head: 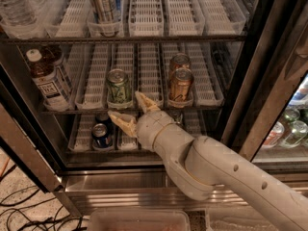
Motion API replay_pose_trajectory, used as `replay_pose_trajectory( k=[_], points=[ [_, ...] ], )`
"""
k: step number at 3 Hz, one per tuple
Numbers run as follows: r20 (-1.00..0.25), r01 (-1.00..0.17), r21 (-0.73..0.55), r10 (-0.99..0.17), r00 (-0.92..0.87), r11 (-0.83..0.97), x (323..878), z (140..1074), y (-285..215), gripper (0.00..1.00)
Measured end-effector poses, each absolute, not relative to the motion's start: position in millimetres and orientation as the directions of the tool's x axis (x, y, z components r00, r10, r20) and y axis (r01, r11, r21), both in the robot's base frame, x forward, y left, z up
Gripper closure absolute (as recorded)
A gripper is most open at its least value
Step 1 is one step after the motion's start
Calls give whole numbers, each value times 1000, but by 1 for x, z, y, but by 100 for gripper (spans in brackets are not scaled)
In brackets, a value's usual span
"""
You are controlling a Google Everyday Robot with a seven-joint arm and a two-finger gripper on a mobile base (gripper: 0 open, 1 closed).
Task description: Pick green can from middle shelf of fridge
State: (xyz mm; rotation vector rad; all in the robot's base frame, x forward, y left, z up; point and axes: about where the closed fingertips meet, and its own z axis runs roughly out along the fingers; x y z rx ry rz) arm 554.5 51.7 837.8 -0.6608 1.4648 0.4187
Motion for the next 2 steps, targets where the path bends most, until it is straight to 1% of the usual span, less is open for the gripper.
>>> replay_pose_trajectory(
  k=[1, 2],
  points=[
    [-990, -634, -139, -114, 80, 761, 556, 839, 53, 37],
    [-994, -642, -108, -80, 72, 759, 567, 839, 57, 37]
  ],
)
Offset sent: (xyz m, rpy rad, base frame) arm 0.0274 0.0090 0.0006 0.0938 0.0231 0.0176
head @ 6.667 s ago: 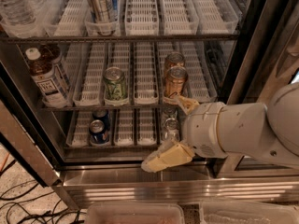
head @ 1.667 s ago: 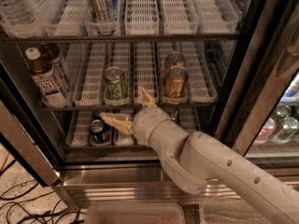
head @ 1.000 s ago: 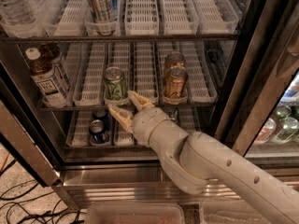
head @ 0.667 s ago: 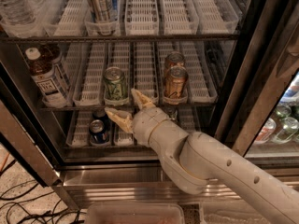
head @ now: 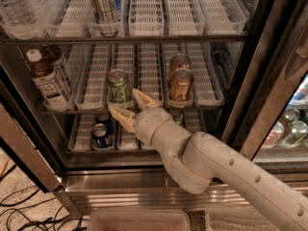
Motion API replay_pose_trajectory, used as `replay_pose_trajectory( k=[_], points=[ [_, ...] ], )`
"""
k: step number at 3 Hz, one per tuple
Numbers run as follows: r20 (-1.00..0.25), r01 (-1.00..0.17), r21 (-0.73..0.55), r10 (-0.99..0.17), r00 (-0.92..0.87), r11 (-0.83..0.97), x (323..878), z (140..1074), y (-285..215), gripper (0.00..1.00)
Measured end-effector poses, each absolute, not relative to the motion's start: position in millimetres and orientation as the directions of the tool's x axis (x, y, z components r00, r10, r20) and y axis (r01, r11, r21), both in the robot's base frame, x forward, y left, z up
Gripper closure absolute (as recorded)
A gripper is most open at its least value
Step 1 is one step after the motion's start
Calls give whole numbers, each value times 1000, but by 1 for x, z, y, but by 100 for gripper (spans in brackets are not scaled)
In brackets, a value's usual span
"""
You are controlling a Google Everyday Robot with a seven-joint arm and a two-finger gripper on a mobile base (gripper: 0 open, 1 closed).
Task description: Pick green can from middle shelf of fridge
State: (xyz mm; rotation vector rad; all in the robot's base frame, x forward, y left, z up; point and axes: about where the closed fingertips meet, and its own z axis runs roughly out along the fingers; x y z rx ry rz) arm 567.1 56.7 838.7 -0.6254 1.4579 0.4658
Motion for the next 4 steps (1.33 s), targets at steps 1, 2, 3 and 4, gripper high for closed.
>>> replay_pose_trajectory(
  k=[1, 2, 3, 4],
  points=[
    [-996, -650, -84, -49, 72, 755, 585, 841, 64, 33],
    [-997, -660, -78, -42, 70, 747, 601, 842, 73, 32],
    [-997, -673, -77, -47, 62, 735, 615, 840, 83, 29],
    [-997, -694, -79, -57, 55, 716, 625, 835, 96, 41]
  ],
)
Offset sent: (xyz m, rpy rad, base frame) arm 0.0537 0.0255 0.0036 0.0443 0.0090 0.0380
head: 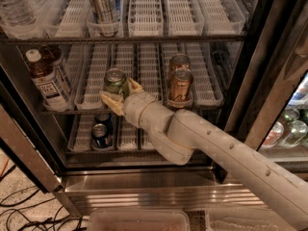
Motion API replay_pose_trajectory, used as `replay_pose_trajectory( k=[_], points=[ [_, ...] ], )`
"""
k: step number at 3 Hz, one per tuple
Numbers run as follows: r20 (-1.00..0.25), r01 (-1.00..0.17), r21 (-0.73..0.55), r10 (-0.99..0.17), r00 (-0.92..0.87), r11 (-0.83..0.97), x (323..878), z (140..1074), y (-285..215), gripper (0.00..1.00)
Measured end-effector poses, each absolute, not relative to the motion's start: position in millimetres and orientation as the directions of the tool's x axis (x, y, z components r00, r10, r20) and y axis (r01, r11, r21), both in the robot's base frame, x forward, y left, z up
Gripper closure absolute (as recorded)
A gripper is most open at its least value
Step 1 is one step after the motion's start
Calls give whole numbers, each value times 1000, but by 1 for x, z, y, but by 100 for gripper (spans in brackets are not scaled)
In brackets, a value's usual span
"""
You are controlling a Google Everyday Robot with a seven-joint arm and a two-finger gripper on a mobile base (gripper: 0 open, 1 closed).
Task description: Pick green can from middle shelf of fridge
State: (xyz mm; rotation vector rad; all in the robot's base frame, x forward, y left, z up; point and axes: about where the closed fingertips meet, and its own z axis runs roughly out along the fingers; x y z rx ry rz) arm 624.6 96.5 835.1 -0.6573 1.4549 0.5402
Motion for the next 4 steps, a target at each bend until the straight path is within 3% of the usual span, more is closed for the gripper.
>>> replay_pose_trajectory(
  k=[3, 4],
  points=[
    [-995, -713, -90, -37, 90, 695, 618, 848, 102, 100],
    [-984, -732, -136, -6, 177, 668, 605, 880, 104, 100]
  ],
)
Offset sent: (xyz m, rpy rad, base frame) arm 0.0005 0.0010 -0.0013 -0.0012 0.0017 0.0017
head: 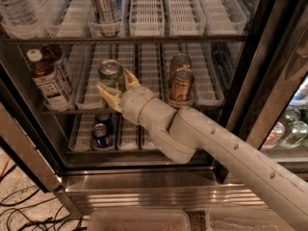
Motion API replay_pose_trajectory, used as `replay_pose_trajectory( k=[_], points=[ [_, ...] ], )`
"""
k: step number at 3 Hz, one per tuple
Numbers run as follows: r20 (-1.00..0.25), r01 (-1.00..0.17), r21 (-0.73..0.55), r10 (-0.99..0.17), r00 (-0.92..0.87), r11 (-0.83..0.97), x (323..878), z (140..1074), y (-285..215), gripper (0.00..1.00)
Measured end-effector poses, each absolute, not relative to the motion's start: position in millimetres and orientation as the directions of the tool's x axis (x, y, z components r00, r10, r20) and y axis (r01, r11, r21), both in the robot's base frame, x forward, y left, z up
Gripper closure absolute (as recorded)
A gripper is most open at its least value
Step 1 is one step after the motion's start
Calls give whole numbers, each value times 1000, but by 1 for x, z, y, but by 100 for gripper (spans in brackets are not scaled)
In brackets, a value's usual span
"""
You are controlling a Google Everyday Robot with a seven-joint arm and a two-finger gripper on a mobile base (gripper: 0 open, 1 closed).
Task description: Pick green can from middle shelf of fridge
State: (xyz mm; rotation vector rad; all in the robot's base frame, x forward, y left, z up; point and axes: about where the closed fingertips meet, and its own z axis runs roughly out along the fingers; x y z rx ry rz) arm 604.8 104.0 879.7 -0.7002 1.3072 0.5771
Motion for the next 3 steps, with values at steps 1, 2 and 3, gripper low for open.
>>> replay_pose_trajectory(
  k=[1, 2, 3],
  points=[
    [-966, -741, -192, 9, 258, 644, 589, 910, 102, 100],
    [-964, -769, -206, 10, 266, 605, 570, 917, 97, 100],
    [-979, -827, -172, 3, 206, 536, 549, 912, 94, 100]
  ],
)
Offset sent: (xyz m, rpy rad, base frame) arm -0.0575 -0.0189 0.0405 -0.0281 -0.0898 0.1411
